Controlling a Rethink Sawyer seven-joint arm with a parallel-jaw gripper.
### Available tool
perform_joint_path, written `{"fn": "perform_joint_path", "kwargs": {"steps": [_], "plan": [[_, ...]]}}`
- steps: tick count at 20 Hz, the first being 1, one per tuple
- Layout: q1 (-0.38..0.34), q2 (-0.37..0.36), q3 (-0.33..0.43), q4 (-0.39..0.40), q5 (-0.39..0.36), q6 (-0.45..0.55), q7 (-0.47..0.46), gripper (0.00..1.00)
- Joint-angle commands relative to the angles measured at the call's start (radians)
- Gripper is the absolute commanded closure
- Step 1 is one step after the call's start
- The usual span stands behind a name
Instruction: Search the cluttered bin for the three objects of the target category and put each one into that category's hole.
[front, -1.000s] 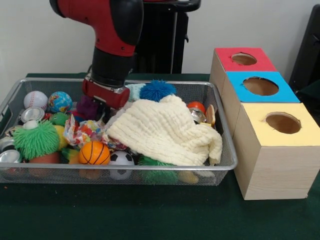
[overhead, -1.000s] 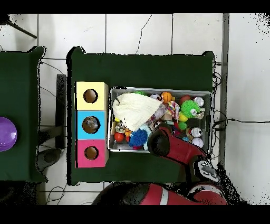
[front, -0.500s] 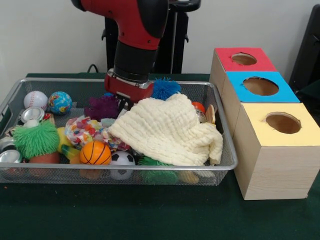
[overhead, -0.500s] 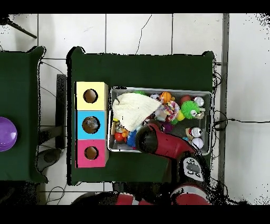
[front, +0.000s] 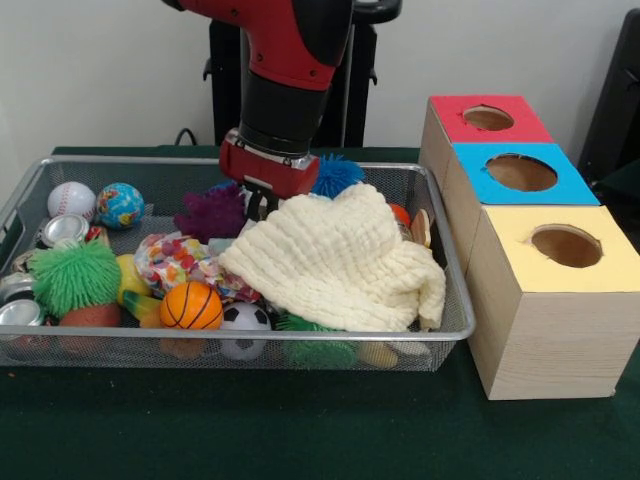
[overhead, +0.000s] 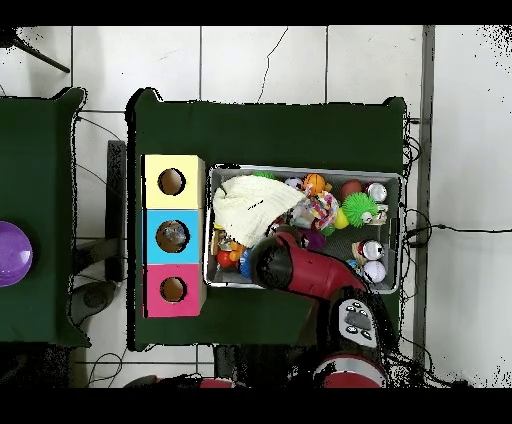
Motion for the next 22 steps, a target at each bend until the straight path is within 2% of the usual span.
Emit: {"fn": "perform_joint_path", "kwargs": {"steps": [1,5,6,10,12,18,19,22], "plan": [[0.078,-0.018,0.064,-0.055,0.06,0.111,0.15,1.0],[0.086,-0.01,0.069,-0.067,0.059,0.119,0.14,1.0],[0.123,-0.012,0.025,-0.084,0.068,0.153,0.143,1.0],[0.303,0.002,-0.232,-0.185,0.069,0.372,0.147,1.0],[0.341,0.011,-0.296,-0.219,0.054,0.439,0.142,1.0],[0.406,0.025,-0.4,-0.272,0.022,0.554,0.178,1.0],[0.408,0.023,-0.402,-0.274,0.019,0.558,0.179,1.0],[0.37,0.018,-0.339,-0.25,0.03,0.492,0.174,1.0]]}}
